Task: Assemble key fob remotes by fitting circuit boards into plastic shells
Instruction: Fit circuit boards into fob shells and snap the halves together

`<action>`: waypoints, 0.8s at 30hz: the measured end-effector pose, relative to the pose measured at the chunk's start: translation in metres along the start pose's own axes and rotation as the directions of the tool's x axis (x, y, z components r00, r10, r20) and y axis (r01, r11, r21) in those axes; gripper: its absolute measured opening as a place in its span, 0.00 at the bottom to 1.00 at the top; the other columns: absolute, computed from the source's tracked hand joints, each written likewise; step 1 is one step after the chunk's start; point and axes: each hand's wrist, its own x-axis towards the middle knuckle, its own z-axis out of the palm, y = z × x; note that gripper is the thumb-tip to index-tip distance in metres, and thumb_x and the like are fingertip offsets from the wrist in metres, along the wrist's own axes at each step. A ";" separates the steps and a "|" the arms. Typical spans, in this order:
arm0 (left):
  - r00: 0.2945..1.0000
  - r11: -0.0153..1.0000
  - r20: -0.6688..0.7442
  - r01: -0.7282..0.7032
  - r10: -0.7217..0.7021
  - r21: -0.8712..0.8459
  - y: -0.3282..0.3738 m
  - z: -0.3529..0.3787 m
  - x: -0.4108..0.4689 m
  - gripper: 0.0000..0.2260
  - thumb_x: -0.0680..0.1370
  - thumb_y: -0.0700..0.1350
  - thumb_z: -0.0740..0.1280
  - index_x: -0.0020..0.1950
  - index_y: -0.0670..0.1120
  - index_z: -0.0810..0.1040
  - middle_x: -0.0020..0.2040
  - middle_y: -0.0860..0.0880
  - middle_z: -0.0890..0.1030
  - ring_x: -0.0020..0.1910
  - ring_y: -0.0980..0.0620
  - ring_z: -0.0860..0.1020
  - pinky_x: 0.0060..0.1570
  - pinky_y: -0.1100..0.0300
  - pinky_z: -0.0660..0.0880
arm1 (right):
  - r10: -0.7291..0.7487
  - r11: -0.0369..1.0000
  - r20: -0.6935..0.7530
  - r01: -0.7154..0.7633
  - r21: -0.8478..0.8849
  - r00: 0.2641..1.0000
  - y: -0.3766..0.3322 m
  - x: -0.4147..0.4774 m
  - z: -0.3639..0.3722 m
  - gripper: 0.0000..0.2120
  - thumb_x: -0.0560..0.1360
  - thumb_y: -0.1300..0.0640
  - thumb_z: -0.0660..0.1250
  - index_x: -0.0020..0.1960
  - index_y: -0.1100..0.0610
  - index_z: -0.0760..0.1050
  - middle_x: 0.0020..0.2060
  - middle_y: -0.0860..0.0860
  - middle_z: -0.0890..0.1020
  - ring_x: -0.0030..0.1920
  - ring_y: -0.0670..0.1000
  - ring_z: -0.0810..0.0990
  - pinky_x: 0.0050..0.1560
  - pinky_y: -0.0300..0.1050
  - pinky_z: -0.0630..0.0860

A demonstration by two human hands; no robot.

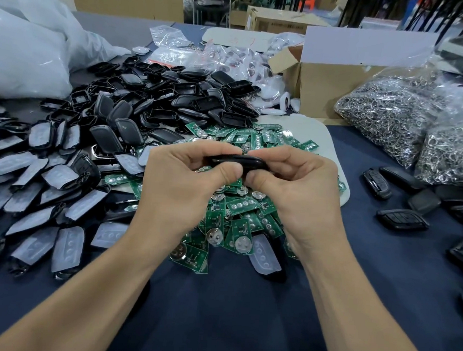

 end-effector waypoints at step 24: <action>0.991 0.996 -0.101 0.094 -0.093 -0.003 -0.001 0.005 -0.005 0.10 0.75 0.40 0.77 0.41 0.56 0.89 0.37 0.50 0.87 0.36 0.56 0.86 0.39 0.66 0.80 | 0.405 0.746 0.348 -0.525 0.410 0.846 0.001 -0.003 0.013 0.05 0.72 0.60 0.70 0.41 0.61 0.82 0.34 0.56 0.82 0.29 0.49 0.80 0.29 0.37 0.78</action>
